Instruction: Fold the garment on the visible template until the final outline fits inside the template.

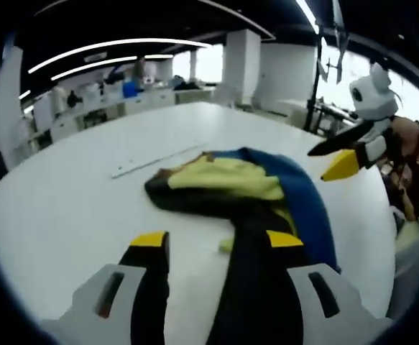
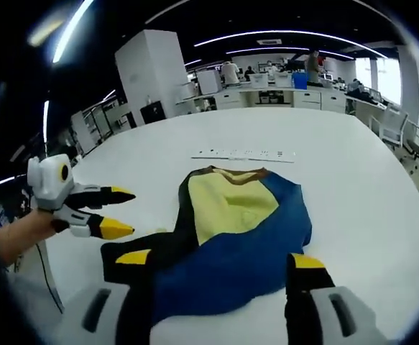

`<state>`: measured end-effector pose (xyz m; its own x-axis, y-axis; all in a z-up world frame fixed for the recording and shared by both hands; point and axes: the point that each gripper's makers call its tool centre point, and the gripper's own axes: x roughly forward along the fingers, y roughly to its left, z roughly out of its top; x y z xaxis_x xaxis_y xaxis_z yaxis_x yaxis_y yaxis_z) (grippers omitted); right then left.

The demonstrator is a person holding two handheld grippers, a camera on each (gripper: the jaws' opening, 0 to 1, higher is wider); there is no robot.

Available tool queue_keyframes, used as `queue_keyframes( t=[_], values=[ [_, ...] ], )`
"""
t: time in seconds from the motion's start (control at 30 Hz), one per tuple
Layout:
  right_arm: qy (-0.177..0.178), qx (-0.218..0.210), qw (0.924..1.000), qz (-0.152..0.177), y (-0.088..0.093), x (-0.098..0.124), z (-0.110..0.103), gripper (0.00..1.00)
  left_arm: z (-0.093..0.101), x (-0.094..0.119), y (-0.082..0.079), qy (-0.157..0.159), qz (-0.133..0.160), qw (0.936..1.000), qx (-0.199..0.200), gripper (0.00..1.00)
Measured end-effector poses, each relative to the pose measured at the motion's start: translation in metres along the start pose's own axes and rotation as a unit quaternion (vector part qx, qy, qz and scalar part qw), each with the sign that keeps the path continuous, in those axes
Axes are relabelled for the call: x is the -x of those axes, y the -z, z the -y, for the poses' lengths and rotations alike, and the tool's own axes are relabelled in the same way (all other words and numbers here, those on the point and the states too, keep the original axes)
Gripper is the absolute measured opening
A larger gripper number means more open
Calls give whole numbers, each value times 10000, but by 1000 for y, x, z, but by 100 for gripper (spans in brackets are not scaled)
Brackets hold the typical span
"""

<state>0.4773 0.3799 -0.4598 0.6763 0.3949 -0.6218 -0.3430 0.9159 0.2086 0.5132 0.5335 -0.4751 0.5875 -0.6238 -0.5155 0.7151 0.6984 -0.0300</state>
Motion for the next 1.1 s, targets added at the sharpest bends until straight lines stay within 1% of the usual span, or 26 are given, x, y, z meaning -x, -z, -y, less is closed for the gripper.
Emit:
queue_keyframes(
  t=[0.07, 0.17, 0.2, 0.33, 0.43, 0.47, 0.5, 0.57, 0.67, 0.73, 0.87, 0.97, 1.03, 1.1],
  values=[
    [15, 18, 10000, 11, 6, -1, -6, 70, 3, 0, 3, 45, 3, 10000, 47, 44],
    [17, -1, 10000, -64, 19, -2, -13, 66, 6, -1, 8, 69, 5, 9999, 93, 39],
    [41, -126, 9999, -63, 24, -2, -15, 65, 7, -1, 9, 66, -6, 10000, 64, 38],
    [146, -98, 9997, -184, 41, -4, -22, 60, 8, -4, 22, 61, -167, 9998, 96, 34],
    [114, -260, 9993, -260, 53, -6, -30, 57, 8, -6, 28, 63, -259, 9996, 122, 31],
    [113, -285, 9992, -258, 54, -6, -31, 56, 7, -7, 31, 64, -295, 9994, 140, 30],
    [102, -341, 9990, -273, 57, -7, -34, 55, 7, -9, 36, 92, -427, 9989, 172, 29],
    [113, -412, 9986, -299, 62, -10, -37, 52, 7, -12, 41, 101, -521, 9985, 129, 27],
    [124, -605, 9977, -288, 65, -12, -42, 48, 7, -14, 46, 111, -641, 9978, 106, 24],
    [82, -660, 9975, -249, 66, -14, -47, 44, 8, -16, 49, 116, -736, 9972, 54, 21],
    [69, -729, 9970, -254, 69, -18, -53, 37, 11, -19, 51, 178, -770, 9969, 47, 16],
    [106, -724, 9970, -239, 71, -19, -54, 27, 15, -21, 52, 222, -840, 9962, -43, 13],
    [130, -674, 9975, -165, 70, -17, -54, 16, 16, -21, 53, 226, -869, 9958, -179, 10],
    [164, -628, 9978, -130, 68, -14, -54, 9, 17, -21, 53, 211, -899, 9954, -241, 7]
  ],
)
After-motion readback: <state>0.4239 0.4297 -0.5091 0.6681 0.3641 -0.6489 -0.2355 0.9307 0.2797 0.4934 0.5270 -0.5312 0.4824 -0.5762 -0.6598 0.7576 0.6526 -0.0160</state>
